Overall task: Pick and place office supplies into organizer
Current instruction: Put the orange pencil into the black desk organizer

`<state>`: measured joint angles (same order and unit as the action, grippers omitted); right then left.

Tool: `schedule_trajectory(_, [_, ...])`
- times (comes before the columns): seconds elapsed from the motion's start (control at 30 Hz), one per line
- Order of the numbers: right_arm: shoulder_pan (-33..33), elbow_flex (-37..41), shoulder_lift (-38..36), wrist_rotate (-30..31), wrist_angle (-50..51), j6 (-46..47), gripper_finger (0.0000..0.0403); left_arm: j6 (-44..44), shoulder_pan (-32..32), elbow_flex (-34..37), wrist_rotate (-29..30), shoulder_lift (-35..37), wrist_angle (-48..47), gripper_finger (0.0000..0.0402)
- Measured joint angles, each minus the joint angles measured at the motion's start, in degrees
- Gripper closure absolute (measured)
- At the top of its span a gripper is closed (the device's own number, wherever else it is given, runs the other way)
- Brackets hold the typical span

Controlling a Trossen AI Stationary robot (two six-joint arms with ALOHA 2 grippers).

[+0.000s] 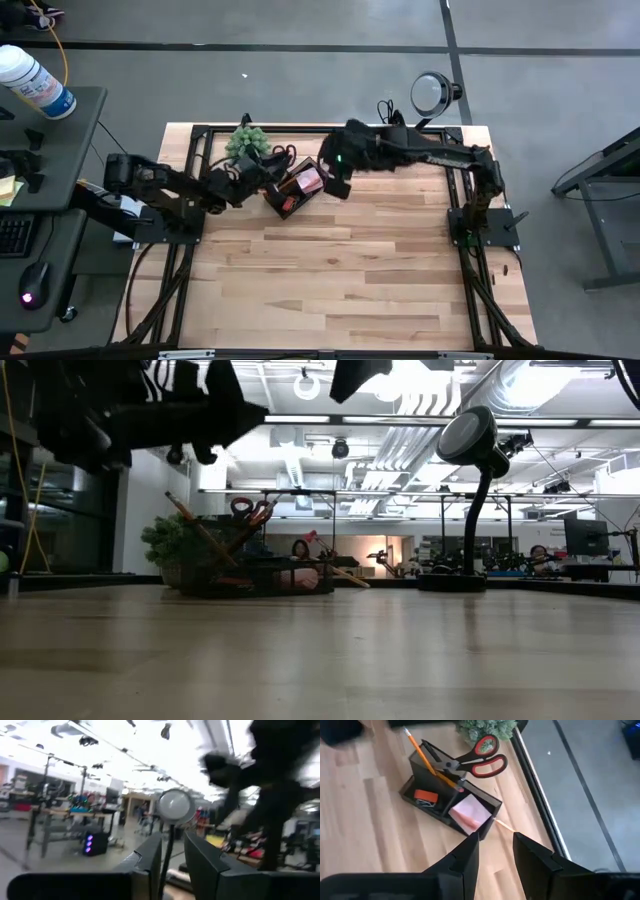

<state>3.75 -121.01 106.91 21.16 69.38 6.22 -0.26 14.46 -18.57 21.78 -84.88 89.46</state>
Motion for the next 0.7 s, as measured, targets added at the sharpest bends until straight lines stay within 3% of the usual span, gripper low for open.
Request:
schedule_trajectory(0.3, [12.25,-0.02,2.19,-17.99,-1.05,-19.71,0.0289,5.07,-7.78,0.00,-1.54,12.08,-10.16,0.0368])
schedule_trajectory(0.53, [16.51,-0.02,8.30,-22.44,-0.32,-32.47,0.0289,7.58,-9.60,0.00,-3.59,22.04,-24.01,0.0387])
schedule_trajectory(0.7, [16.83,0.04,13.69,-18.62,1.37,-39.67,0.0289,15.73,-9.58,0.00,2.62,27.17,-25.68,0.0394])
